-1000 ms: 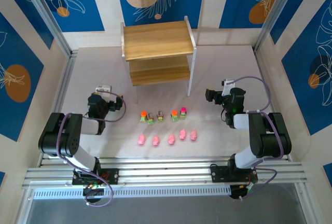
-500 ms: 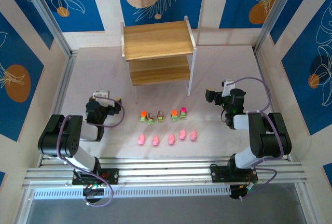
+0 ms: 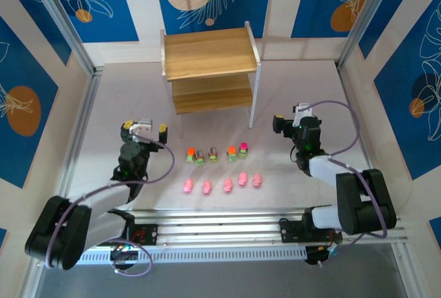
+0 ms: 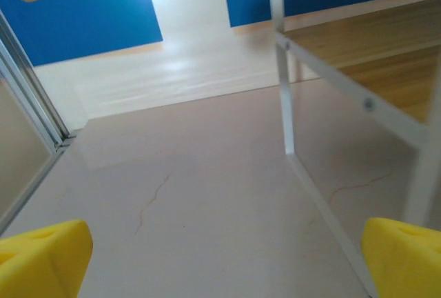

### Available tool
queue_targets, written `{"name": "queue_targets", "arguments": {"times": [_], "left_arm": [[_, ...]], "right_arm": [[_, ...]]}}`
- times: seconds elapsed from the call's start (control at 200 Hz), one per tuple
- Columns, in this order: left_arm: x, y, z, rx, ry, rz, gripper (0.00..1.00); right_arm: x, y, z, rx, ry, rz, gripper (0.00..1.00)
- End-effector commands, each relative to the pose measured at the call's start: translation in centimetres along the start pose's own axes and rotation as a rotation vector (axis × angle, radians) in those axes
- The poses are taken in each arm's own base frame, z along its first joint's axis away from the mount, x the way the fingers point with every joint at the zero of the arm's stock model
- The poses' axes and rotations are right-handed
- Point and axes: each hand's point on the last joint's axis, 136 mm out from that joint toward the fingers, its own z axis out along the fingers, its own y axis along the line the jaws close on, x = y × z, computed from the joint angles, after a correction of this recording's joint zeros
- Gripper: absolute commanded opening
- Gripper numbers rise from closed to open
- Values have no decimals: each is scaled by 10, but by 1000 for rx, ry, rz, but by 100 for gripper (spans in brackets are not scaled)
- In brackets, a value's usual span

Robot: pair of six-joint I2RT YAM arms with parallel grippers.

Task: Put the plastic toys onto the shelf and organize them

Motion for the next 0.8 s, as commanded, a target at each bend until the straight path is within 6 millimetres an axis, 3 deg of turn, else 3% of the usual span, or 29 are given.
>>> {"name": "queue_targets", "arguments": {"times": [0.0,0.13,0.24,0.445,0.615,0.795], "left_arm": [[-8,3,-10,-61,29,29,100],[-18,-14,-24,3,70,-47,100],[-20,-32,-38,77,123,-81,100],[-12,-65,-65,182,182,-64,100],[4,-92,-85,272,238,-34,100],[17,-93,-98,253,271,-23,100]], "right_arm": [[-18,-15,-9,155,-9,45,99],[-31,-15,-24,249,50,150,99],[-28,-17,-43,331,181,229,99],[-26,25,-83,255,160,126,99],[-2,54,-120,157,193,84,99],[27,69,-156,89,244,39,99]]}}
